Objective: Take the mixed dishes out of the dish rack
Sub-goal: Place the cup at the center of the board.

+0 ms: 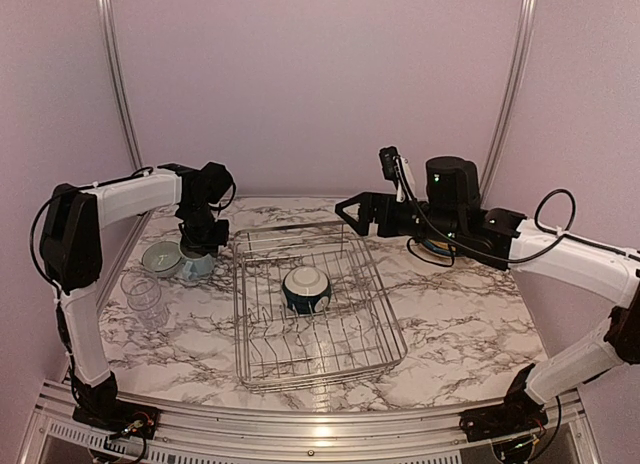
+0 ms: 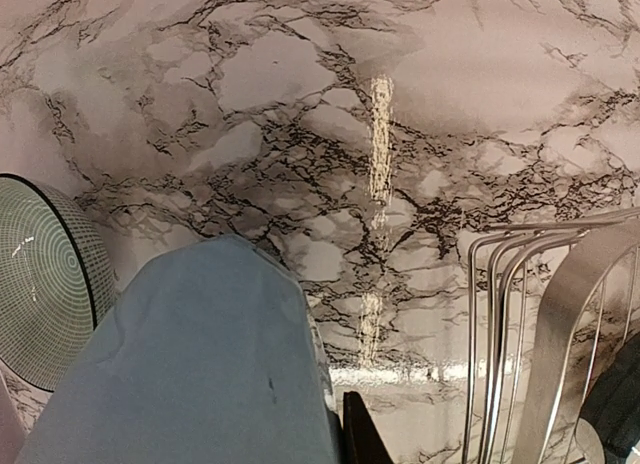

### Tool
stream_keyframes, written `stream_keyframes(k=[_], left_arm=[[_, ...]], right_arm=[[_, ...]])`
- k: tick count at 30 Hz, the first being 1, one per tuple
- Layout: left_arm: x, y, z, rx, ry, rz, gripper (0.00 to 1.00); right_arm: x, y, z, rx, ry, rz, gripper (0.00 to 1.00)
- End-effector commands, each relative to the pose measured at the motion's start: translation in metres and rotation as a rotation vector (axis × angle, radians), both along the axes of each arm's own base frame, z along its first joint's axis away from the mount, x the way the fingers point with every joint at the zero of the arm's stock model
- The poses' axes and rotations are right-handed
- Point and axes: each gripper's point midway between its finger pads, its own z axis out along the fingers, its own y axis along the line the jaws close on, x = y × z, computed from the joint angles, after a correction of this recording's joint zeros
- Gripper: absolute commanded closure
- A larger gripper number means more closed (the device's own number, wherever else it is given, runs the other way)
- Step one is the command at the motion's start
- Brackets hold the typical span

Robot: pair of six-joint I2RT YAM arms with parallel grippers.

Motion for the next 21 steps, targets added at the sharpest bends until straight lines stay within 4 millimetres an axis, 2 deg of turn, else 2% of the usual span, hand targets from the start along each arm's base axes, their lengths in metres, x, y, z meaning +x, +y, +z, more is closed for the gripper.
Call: stream_keyframes(k=[1, 11, 21], left_arm=[[0.0091, 0.0022, 0.0023, 0.008, -0.019, -0.004, 0.97], [0.0096, 0.0046, -0.0044, 0.02, -0.006, -0.001, 0.92], [0.0131, 0.0052, 0.0015, 0.018, -0.019, -0.006, 0.78]], right_arm=[[-0.0009, -0.0064, 0.0039, 0.001, -0.008, -0.013, 0.01], [-0.001, -0.0059, 0.0032, -0.002, -0.009, -0.011, 0.01], [0.0003, -0.0027, 0.0001, -0.003, -0.002, -0.005, 0.01]])
